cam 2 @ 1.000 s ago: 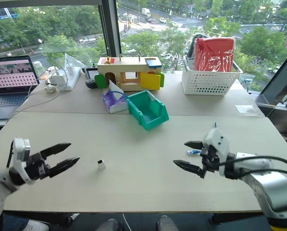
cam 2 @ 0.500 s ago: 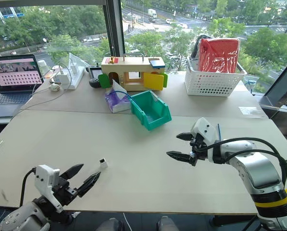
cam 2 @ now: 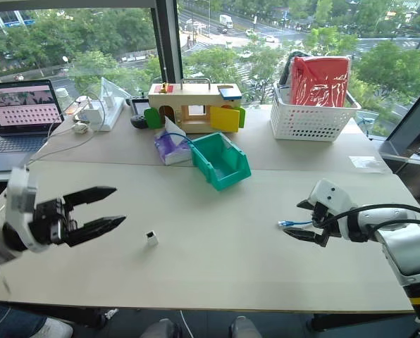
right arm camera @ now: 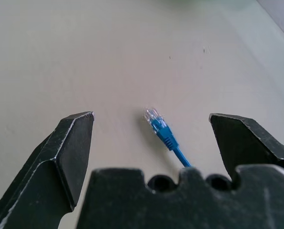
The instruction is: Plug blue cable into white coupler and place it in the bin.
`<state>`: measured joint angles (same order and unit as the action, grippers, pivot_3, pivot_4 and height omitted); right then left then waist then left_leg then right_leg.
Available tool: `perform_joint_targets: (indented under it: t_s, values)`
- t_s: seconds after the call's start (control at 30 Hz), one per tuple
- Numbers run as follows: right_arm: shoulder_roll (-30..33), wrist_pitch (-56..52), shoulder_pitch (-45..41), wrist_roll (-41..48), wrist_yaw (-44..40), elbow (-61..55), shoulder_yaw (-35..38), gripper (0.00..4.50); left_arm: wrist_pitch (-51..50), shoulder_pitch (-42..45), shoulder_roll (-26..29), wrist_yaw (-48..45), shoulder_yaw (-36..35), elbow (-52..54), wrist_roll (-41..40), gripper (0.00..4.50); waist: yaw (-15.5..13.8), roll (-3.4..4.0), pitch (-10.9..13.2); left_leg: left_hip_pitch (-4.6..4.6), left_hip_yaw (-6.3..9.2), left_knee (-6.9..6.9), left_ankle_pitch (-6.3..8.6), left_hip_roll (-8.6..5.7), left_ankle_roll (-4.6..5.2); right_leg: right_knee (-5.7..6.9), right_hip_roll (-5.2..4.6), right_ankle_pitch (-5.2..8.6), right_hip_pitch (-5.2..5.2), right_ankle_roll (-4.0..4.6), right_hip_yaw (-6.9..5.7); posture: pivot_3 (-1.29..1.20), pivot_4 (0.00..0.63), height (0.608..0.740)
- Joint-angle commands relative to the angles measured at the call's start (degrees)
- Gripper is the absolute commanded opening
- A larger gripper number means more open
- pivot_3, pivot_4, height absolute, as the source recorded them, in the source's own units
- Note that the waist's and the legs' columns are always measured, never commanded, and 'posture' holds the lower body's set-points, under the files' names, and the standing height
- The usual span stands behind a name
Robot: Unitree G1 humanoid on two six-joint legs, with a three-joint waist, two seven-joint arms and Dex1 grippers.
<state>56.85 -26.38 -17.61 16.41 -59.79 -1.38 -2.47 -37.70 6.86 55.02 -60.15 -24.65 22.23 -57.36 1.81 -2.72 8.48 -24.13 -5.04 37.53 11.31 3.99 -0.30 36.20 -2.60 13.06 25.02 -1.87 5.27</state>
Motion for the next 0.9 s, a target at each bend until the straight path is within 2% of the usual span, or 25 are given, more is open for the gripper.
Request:
perform_joint_targets:
  t_s: [0.03, 0.2, 0.4, 0.53, 0.7, 0.87, 0.9]
  values:
    - [-1.6, 3.5, -5.0, -3.8, -1.7, 8.1, -2.6, 4.49, -2.2, 8.9, 3.3, -4.7, 3.9, -4.3, -1.0, 4.50, 0.1, -0.04, 0.0, -0.04, 0.07, 0.01, 0.00, 0.00, 0.00, 0.06, 0.04, 0.03, 0.02, -0.04, -0.04, 0.00, 0.150, 0.737]
    - [-3.5, 5.8, -9.2, -7.6, -3.0, 16.5, -5.4, 4.49, -2.5, 16.8, 1.8, -3.5, 7.1, -6.0, 0.5, 4.50, 0.6, 0.03, 0.1, -0.10, 0.09, -0.11, 0.00, 0.00, 0.01, 0.08, 0.08, -0.24, 0.10, -0.23, -0.03, 0.00, 0.150, 0.737]
    - [-5.7, 6.7, -11.9, -9.4, -4.6, 22.8, -6.1, 4.49, -4.0, 16.9, 0.4, -2.2, 7.8, -3.6, 0.1, 4.50, 0.7, 0.03, 0.1, -0.11, 0.10, -0.15, 0.00, -0.01, 0.01, 0.04, 0.08, -0.26, 0.09, -0.20, -0.03, 0.00, 0.150, 0.737]
    - [-6.7, 6.8, -12.4, -9.1, -6.3, 24.8, -5.4, 3.51, -4.1, 17.1, -0.1, -2.3, 8.7, -3.1, 1.1, 4.50, 0.6, 0.02, 0.1, -0.08, 0.11, -0.11, 0.00, -0.01, 0.01, 0.06, 0.08, -0.26, 0.03, -0.22, -0.04, 0.00, 0.150, 0.737]
    - [-7.1, 6.1, -12.1, -8.4, -8.4, 23.0, -5.3, 1.78, -0.5, 18.7, 0.8, -6.1, 15.3, -4.6, 9.1, 4.50, 0.6, 0.03, 0.1, -0.04, 0.11, -0.04, 0.00, -0.01, 0.01, 0.11, 0.08, -0.25, -0.02, -0.26, -0.04, 0.00, 0.150, 0.737]
    - [-8.8, 5.9, -12.7, -8.5, -9.3, 18.0, -6.9, 0.07, 4.0, 22.9, -1.7, -8.9, 21.8, -8.3, 16.0, 4.50, 0.4, 0.03, 0.1, -0.06, 0.11, -0.03, 0.00, -0.02, 0.01, 0.12, 0.08, -0.26, 0.00, -0.24, -0.04, 0.00, 0.150, 0.737]
    - [-9.4, 5.4, -12.9, -8.4, -9.5, 16.7, -7.1, 0.01, 4.9, 23.8, -2.4, -9.4, 22.9, -9.1, 17.2, 4.50, 0.5, 0.03, 0.1, -0.06, 0.12, -0.03, -0.01, -0.02, 0.00, 0.12, 0.09, -0.26, -0.01, -0.24, -0.05, 0.00, 0.150, 0.737]
